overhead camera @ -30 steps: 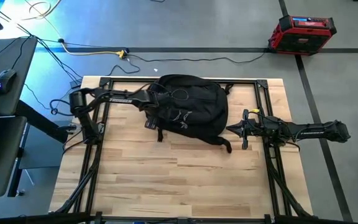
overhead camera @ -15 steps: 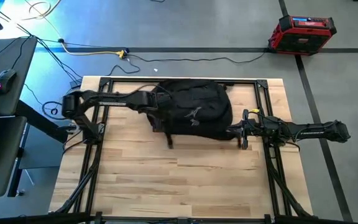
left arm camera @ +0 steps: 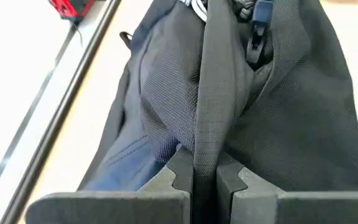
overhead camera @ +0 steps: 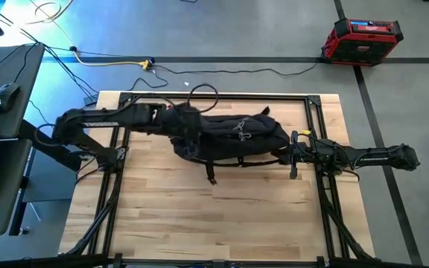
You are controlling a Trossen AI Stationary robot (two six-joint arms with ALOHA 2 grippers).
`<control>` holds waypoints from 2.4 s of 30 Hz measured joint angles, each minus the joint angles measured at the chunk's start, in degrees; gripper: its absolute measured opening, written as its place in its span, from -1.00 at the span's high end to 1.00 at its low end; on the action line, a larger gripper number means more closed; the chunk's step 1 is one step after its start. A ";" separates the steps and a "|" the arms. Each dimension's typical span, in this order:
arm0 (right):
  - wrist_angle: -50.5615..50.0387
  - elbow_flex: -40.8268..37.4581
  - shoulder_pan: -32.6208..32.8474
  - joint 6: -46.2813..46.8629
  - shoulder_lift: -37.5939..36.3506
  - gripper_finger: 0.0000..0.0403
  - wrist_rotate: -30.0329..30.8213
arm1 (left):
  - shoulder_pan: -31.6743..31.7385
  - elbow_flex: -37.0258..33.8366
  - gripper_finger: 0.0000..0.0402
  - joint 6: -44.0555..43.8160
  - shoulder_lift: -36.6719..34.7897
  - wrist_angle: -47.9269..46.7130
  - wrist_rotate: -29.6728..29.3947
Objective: Unpack backpack
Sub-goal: Open the black backpack
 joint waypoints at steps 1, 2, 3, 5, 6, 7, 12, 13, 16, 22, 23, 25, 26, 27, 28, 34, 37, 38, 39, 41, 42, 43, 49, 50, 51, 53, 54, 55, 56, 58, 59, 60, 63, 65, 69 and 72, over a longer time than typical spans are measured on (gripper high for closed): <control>0.00 0.00 -0.01 0.00 0.00 1.00 0.01 | -0.86 0.00 1.00 -0.23 -0.13 -0.23 -1.34; -0.01 0.00 -0.02 0.00 0.00 1.00 0.01 | -1.72 0.00 1.00 -0.60 -0.25 -0.37 -2.47; -0.02 0.00 -0.02 0.00 0.00 1.00 0.01 | -2.50 0.00 1.00 -0.92 -0.45 -0.56 -3.31; -0.04 0.00 -0.02 -0.02 0.00 1.00 0.01 | -3.73 0.00 1.00 -1.69 -0.51 -0.76 -4.44; -0.04 0.00 -0.02 -0.02 0.00 1.00 0.01 | -4.30 0.00 1.00 -2.15 -0.53 -0.81 -4.61; -0.02 0.00 -0.02 0.31 0.02 1.00 0.01 | -4.83 0.00 1.00 -2.81 -0.55 -0.89 -4.86; 3.35 0.00 0.07 16.31 0.12 1.00 -0.85 | -7.04 0.00 1.00 -4.93 -0.57 -1.15 -5.52; 5.33 0.00 0.02 18.26 0.32 1.00 0.38 | -7.42 0.02 1.00 -5.39 -0.59 -1.15 -5.79; 12.17 0.00 0.02 30.25 0.38 1.00 1.32 | -8.56 0.09 1.00 -6.44 -0.62 -1.13 -7.17; 16.51 0.00 0.04 39.64 0.40 1.00 3.91 | -10.61 0.11 1.00 -7.88 -0.66 -1.10 -9.23; 16.14 0.00 0.04 41.70 0.42 1.00 4.73 | -11.03 0.11 1.00 -8.23 -0.66 -1.14 -9.81; 16.09 0.00 0.04 42.86 0.52 1.00 5.58 | -11.77 0.11 1.00 -8.65 -0.66 -1.60 -12.17; 16.51 0.00 0.10 42.55 0.54 1.00 5.01 | -12.09 0.11 1.00 -8.68 -0.66 -2.42 -14.27; 17.39 0.00 0.24 41.42 0.62 1.00 3.14 | -12.30 0.11 1.00 -8.74 -0.70 -3.67 -16.65; 18.92 0.00 0.59 40.12 0.78 1.00 1.49 | -12.36 0.11 1.00 -9.19 -0.81 -5.26 -18.87; 31.80 0.44 5.49 29.17 2.25 1.00 -3.53 | -10.18 0.11 1.00 -12.21 -0.92 -11.29 -25.46; 38.40 1.40 8.89 24.93 4.11 1.00 -4.51 | -9.19 0.11 1.00 -12.99 -0.92 -11.56 -27.20; 40.42 1.76 10.10 23.12 5.06 1.00 -5.03 | -9.08 0.11 1.00 -13.09 -0.92 -11.62 -27.96; 41.97 2.14 11.46 21.61 6.18 1.00 -5.23 | -9.08 0.11 1.00 -13.18 -0.92 -11.83 -28.78; 44.13 3.30 13.99 18.54 9.14 0.98 -5.09 | -9.10 0.11 1.00 -13.49 -0.92 -12.84 -31.24; 44.97 4.27 15.17 17.01 11.00 0.95 -4.68 | -9.10 0.11 1.00 -13.83 -0.92 -13.71 -32.73; 45.41 5.38 16.35 15.51 12.87 0.91 -4.14 | -9.10 0.11 1.00 -14.61 -0.92 -14.92 -34.47; 43.47 13.68 21.80 2.00 26.56 0.53 -0.02 | -9.73 0.11 1.00 -22.12 -0.92 -20.00 -39.02; 42.14 15.16 22.42 -1.07 28.78 0.46 0.79 | -10.41 0.11 1.00 -23.47 -0.92 -19.88 -38.01; 40.63 16.58 22.96 -4.13 30.80 0.40 1.54 | -11.30 0.11 1.00 -24.82 -0.92 -19.59 -36.67; 36.12 19.49 23.87 -8.43 34.60 0.30 3.90 | -13.58 0.11 1.00 -28.15 -0.92 -18.45 -33.50; 33.36 20.98 24.21 -9.63 36.36 0.26 5.96 | -14.68 0.11 1.00 -29.92 -0.92 -17.91 -32.17; 30.26 22.43 24.57 -10.31 38.02 0.22 8.43 | -15.81 0.11 1.00 -31.50 -0.89 -17.53 -31.08; 27.13 23.96 24.84 -10.95 39.63 0.20 11.02 | -16.99 0.11 1.00 -33.01 -0.70 -17.19 -30.37; 21.39 26.83 25.39 -11.89 43.03 0.17 16.06 | -19.34 0.13 1.00 -35.82 0.23 -16.77 -29.80; 19.24 28.27 25.70 -12.42 44.87 0.16 18.12 | -20.33 0.13 1.00 -37.02 1.08 -16.50 -29.57; 17.46 29.71 26.08 -12.77 46.75 0.16 19.80 | -21.20 0.13 1.00 -37.95 2.03 -16.29 -29.46; 13.28 33.95 27.49 -13.74 52.90 0.16 25.19 | -23.27 0.13 1.00 -39.65 5.46 -15.53 -29.13; 9.88 36.78 28.58 -14.04 56.66 0.16 28.68 | -24.34 0.15 1.00 -40.13 8.01 -14.47 -29.52; 2.99 42.48 30.98 -13.47 62.64 0.16 35.14 | -25.78 0.15 1.00 -40.11 12.48 -11.69 -29.62; -4.07 47.08 32.81 -9.59 66.16 0.15 38.49 | -26.50 0.15 1.00 -40.31 14.48 -10.29 -30.55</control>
